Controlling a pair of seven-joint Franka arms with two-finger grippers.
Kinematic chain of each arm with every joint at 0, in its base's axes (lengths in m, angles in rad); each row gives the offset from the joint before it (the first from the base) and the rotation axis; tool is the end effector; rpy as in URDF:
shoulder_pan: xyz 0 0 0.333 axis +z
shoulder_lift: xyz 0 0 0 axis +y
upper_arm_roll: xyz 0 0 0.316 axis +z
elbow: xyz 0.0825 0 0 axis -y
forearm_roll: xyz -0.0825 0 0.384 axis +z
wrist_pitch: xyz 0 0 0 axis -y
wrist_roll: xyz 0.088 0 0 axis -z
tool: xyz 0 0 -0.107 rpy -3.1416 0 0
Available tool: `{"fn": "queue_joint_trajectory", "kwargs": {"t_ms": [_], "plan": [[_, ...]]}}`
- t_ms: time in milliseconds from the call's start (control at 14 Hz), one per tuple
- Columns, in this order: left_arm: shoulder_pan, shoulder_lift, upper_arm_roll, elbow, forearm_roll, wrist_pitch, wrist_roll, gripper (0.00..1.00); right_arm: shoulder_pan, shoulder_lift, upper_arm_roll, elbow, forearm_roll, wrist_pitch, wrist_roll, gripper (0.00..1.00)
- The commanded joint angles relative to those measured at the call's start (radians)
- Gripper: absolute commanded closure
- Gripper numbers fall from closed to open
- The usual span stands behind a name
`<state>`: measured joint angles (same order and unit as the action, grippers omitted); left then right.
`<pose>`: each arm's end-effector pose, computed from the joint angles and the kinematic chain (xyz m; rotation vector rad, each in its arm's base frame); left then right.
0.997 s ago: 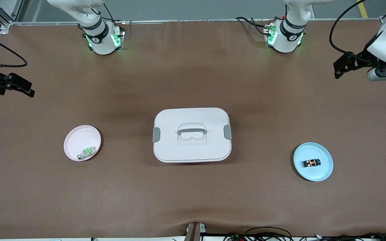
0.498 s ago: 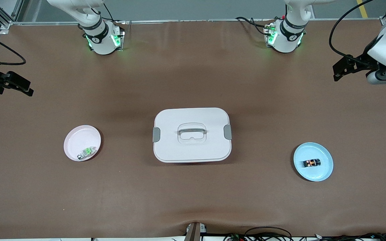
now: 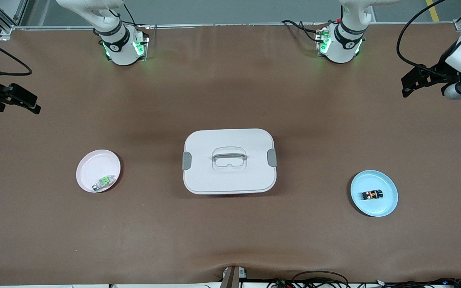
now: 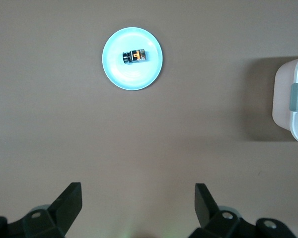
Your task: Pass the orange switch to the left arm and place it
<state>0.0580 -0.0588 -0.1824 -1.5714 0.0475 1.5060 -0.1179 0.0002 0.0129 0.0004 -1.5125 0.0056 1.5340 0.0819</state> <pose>0.5261 -0.0636 0.6501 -3.0830 0.0050 0.0008 0.5553 0.0009 0.6415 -3.1330 0.1271 -0.0131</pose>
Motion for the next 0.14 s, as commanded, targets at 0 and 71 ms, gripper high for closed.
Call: {"fn": "queue_joint_trajectory", "kwargs": {"t_ms": [0, 71], "plan": [[0.008, 0.011, -0.006, 0.025, -0.011, -0.012, 0.011, 0.00, 0.003, -0.014, -0.005, -0.002, -0.002, 0.003, 0.009, 0.00], [0.008, 0.011, -0.006, 0.025, -0.012, -0.012, 0.011, 0.00, 0.004, -0.011, -0.005, 0.005, -0.002, 0.003, 0.009, 0.00]]}}
